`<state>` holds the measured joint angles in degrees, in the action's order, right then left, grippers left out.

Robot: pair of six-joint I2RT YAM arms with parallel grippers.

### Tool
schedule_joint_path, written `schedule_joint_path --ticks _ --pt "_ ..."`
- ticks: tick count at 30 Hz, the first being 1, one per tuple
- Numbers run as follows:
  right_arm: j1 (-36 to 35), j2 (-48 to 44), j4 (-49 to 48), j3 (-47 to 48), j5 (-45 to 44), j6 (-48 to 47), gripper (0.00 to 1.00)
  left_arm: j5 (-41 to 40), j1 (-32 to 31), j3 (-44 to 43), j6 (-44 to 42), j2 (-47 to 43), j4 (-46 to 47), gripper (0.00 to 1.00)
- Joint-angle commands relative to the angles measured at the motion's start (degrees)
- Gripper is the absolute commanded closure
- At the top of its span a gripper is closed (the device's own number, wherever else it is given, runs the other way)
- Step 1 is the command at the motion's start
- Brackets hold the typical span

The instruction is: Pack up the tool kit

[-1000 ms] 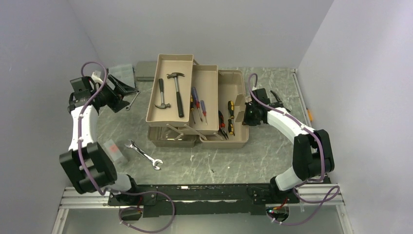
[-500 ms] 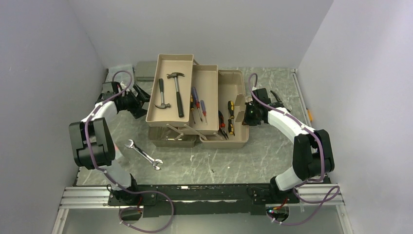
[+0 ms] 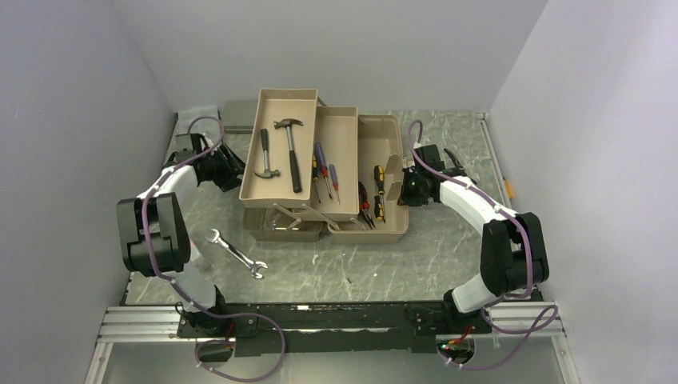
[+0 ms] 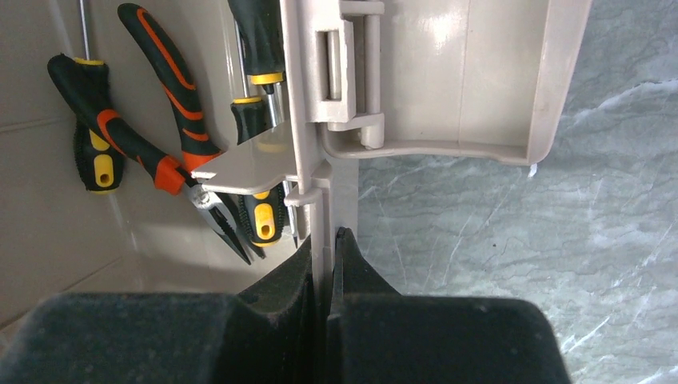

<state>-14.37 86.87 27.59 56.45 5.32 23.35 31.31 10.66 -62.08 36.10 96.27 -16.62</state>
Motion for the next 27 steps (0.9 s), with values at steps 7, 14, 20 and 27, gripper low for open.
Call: schedule_joint_path --ticks 7,14,20,27 --pt "0.8 -3.5 -2.0 3.5 7.3 0.5 1.00 0.0 -2.9 0.7 -2.9 0.3 3.8 0.62" --pt "0.7 -3.8 -2.2 3.2 8.1 0.7 1.00 12.5 -2.7 0.9 2.3 3.0 11.2 0.77" --pt "0.8 -3.5 -2.1 3.4 8.4 0.8 1.00 8.7 -2.7 -1.7 -1.9 0.9 4.8 1.00" --pt "0.8 -3.1 -2.4 3.8 8.8 0.9 1.00 -8.8 -3.9 -6.6 -8.9 -5.8 -9.1 1.00"
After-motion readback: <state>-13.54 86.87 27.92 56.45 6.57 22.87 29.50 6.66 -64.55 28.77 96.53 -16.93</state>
